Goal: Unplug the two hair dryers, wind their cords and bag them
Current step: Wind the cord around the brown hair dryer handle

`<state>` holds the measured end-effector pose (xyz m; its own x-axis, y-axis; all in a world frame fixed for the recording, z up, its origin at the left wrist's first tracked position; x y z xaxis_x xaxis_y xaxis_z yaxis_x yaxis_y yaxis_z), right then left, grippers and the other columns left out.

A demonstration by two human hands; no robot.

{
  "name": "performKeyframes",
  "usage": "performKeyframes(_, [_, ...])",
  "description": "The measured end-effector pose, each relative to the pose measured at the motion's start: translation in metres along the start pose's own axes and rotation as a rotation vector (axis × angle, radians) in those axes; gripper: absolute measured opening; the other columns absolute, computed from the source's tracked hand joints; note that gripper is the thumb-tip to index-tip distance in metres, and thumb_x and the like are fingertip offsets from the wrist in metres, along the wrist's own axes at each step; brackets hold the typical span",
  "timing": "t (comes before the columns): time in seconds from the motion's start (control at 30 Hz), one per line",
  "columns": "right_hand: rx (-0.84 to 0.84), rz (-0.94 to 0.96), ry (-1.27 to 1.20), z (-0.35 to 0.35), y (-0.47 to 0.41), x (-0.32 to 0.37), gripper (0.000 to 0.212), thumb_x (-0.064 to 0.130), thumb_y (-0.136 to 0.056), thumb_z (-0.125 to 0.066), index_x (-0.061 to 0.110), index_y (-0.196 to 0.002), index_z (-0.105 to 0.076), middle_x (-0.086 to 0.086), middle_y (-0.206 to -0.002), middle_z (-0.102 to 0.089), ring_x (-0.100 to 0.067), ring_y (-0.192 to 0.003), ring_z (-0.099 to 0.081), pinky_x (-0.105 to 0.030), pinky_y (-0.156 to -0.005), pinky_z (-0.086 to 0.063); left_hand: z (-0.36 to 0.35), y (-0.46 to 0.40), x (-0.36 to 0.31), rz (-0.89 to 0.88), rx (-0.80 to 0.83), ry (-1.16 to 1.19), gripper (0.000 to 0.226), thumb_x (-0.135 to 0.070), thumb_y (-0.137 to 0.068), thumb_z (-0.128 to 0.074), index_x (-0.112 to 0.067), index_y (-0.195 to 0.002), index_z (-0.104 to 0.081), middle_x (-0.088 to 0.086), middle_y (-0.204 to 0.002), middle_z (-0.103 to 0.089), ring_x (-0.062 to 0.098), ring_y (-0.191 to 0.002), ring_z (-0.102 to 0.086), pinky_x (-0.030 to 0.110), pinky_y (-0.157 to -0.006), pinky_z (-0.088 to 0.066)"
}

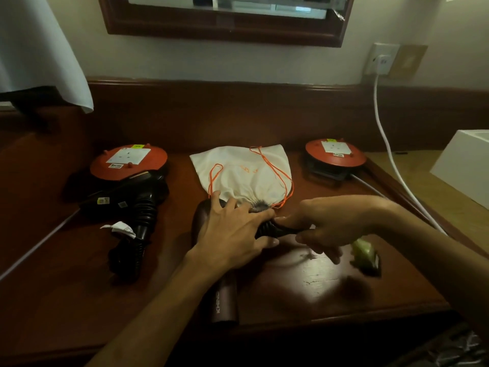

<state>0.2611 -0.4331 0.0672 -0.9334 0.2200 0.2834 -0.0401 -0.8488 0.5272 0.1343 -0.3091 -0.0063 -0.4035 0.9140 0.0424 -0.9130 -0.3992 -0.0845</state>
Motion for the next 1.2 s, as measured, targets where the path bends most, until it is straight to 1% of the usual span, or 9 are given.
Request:
performKeyframes(0.17, [-0.413,0.118,-0.237,-0.026,0.000,-0.005,0.045,0.022,-0.102,-0.055,0.044,-0.141,-0.049,-0.005,-0.077,-0.070,-0.024,-0.062,-0.071,-0.029,-0.056,-0.058,0.004,0.012,0.022,0.096,-0.138,0.304,0.060,-0.076,-0.091,-0.045,-0.051,-0.145,-0.040,-0.015,-0.119,-0.060,0.015,-0.124,-0.052,0.051,-0.117,-0.022])
performKeyframes(0.33, [-0.909,0.357,-0.335,-0.058,-0.015,-0.019,0.039,0.015,-0.092,-0.069,0.025,-0.130,-0.067,0.010,-0.071,-0.070,-0.005,-0.060,-0.065,-0.015,-0.056,-0.048,0.010,0.016,0.044,0.072,-0.172,0.658,0.055,-0.069,-0.083,-0.064,-0.053,-0.135,-0.055,-0.026,-0.097,-0.061,0.004,-0.091,-0.059,0.050,-0.101,-0.045])
performKeyframes(0.47, [-0.868,0.383,-0.436,-0.072,-0.029,-0.023,0.045,0.015,-0.095,-0.066,0.037,-0.135,-0.061,0.005,-0.074,-0.070,-0.011,-0.069,-0.064,-0.031,-0.063,-0.050,0.004,0.017,0.054,0.066,-0.139,0.858,0.053,-0.070,-0.075,-0.069,-0.065,-0.127,-0.056,-0.014,-0.094,-0.076,0.011,-0.085,-0.072,0.050,-0.096,-0.053])
performKeyframes(0.63, [-0.777,0.405,-0.416,-0.077,-0.034,-0.027,0.053,0.008,-0.098,-0.061,0.040,-0.140,-0.055,-0.001,-0.080,-0.061,-0.022,-0.071,-0.057,-0.043,-0.062,-0.047,0.018,0.010,0.055,-0.020,0.142,0.897,0.049,-0.066,-0.087,-0.067,-0.059,-0.134,-0.056,-0.006,-0.090,-0.078,0.013,-0.084,-0.076,0.040,-0.094,-0.058])
performKeyframes(0.77, [-0.743,0.401,-0.360,-0.082,-0.032,-0.032,0.051,0.006,-0.098,-0.060,0.036,-0.138,-0.059,0.004,-0.095,-0.068,-0.020,-0.080,-0.061,-0.044,-0.066,-0.050,0.023,-0.004,0.031,0.037,0.196,0.540,0.069,-0.087,-0.081,-0.031,-0.059,-0.141,-0.050,-0.020,-0.141,-0.061,0.014,-0.130,-0.056,0.046,-0.117,-0.034])
performKeyframes(0.83, [-0.746,0.374,-0.364,-0.087,-0.034,-0.035,0.050,0.004,-0.097,-0.060,0.035,-0.137,-0.061,0.006,-0.093,-0.068,-0.020,-0.079,-0.061,-0.045,-0.065,-0.050,0.020,-0.007,0.022,0.054,0.183,0.440,0.076,-0.090,-0.078,-0.025,-0.055,-0.139,-0.053,-0.022,-0.145,-0.058,0.014,-0.138,-0.049,0.050,-0.118,-0.025])
performKeyframes(0.97, [-0.878,0.405,-0.366,-0.092,-0.037,-0.034,0.051,0.005,-0.096,-0.063,0.037,-0.136,-0.061,0.002,-0.091,-0.070,-0.019,-0.078,-0.065,-0.044,-0.061,-0.052,0.020,-0.007,0.025,0.111,0.060,0.487,0.050,-0.080,-0.088,-0.042,-0.053,-0.121,-0.069,-0.019,-0.109,-0.075,0.010,-0.108,-0.063,0.040,-0.104,-0.043])
performKeyframes(1.07, [-1.093,0.420,-0.386,-0.088,-0.035,-0.023,0.030,0.016,-0.092,-0.068,0.024,-0.121,-0.074,0.007,-0.084,-0.073,-0.013,-0.072,-0.068,-0.037,-0.059,-0.054,0.019,0.000,0.039,0.164,-0.017,0.660,0.043,-0.077,-0.087,-0.052,-0.052,-0.115,-0.072,-0.024,-0.069,-0.069,0.004,-0.076,-0.071,0.025,-0.075,-0.050])
performKeyframes(1.2, [-1.081,0.392,-0.435,-0.085,-0.030,-0.012,0.016,0.028,-0.091,-0.067,0.017,-0.096,-0.077,0.015,-0.071,-0.066,-0.008,-0.062,-0.062,-0.022,-0.056,-0.049,0.014,0.014,0.059,0.172,-0.060,1.141,0.046,-0.068,-0.082,-0.067,-0.040,-0.118,-0.076,0.001,-0.081,-0.079,0.023,-0.073,-0.077,0.042,-0.068,-0.062])
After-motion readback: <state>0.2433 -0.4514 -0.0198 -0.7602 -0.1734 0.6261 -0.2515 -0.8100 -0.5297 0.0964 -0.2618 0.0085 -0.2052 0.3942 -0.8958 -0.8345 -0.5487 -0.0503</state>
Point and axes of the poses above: each hand's wrist, its own y-axis away from the middle knuckle, its own z-axis out of the back of the hand, x = y × z, the point moved 2 cm from there along -y, towards the middle knuckle
